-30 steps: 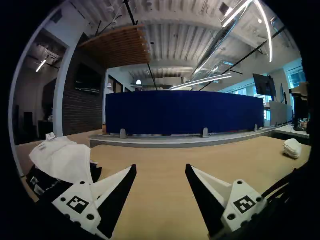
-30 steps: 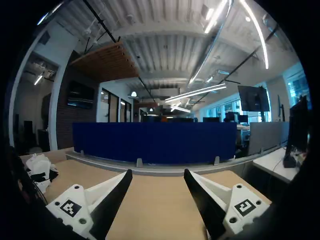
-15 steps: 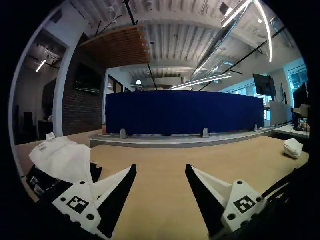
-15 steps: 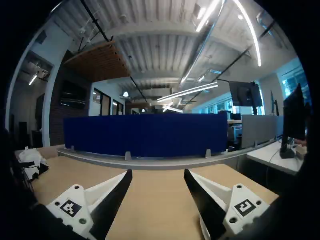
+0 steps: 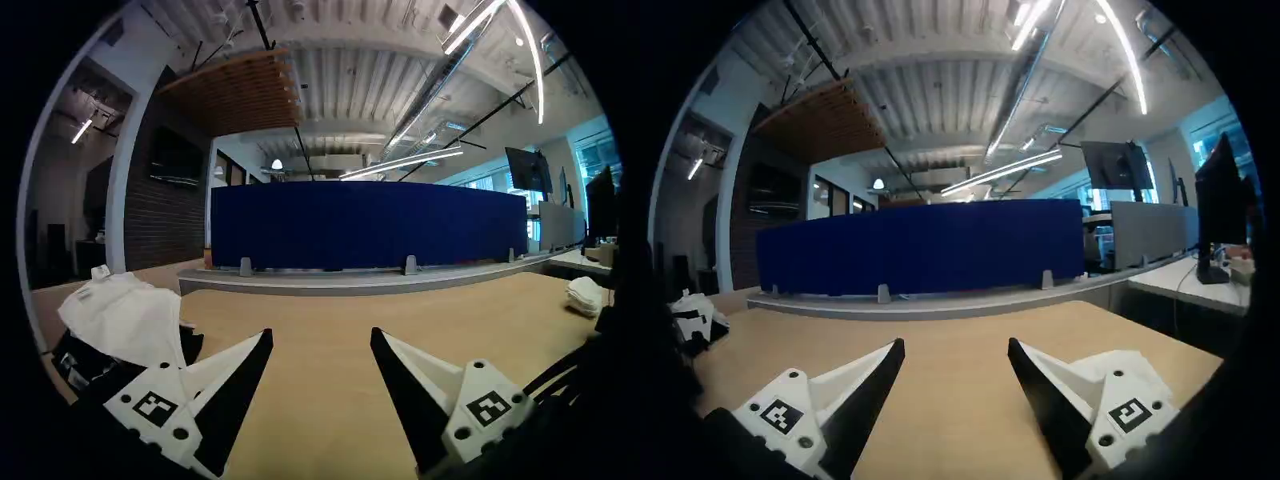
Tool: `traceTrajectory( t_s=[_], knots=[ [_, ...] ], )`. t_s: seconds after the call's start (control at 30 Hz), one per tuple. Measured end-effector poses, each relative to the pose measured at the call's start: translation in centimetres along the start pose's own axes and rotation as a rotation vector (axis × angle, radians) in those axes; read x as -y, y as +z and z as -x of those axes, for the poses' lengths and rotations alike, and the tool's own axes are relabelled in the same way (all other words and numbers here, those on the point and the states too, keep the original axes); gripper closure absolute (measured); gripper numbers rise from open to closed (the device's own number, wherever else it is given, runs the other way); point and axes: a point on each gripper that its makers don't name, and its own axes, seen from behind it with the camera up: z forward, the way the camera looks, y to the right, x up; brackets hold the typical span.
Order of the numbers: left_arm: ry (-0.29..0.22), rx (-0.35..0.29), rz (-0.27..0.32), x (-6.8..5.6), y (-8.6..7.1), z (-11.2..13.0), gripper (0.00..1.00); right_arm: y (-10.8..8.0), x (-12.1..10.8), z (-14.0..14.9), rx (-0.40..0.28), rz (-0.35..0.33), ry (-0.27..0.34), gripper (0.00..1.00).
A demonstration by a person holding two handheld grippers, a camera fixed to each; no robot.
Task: Fold towel
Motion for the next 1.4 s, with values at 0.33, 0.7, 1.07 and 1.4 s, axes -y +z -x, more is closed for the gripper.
traceTrajectory(
  t_s=[0.33, 0.7, 1.07, 1.4],
  knots=[
    [0.0, 0.0, 0.0, 0.0, 0.0, 0.0, 0.1, 0.0, 0.5, 1.5, 0.008, 0.001, 0.011, 0.0],
    [0.0, 0.0, 0.0, -0.1, -0.1, 0.0, 0.1, 0.0, 1.0, 2.3, 0.003, -0.01, -0.004, 0.0],
    [0.0, 0.0, 0.0, 0.0, 0.0, 0.0, 0.1, 0.0, 1.1, 3.0, 0.01, -0.01, -0.029, 0.0],
    [0.0, 0.0, 0.0, 0.0, -0.1, 0.0, 0.1, 0.3, 0.9, 3.1, 0.01, 0.003, -0.045, 0.0]
  ],
)
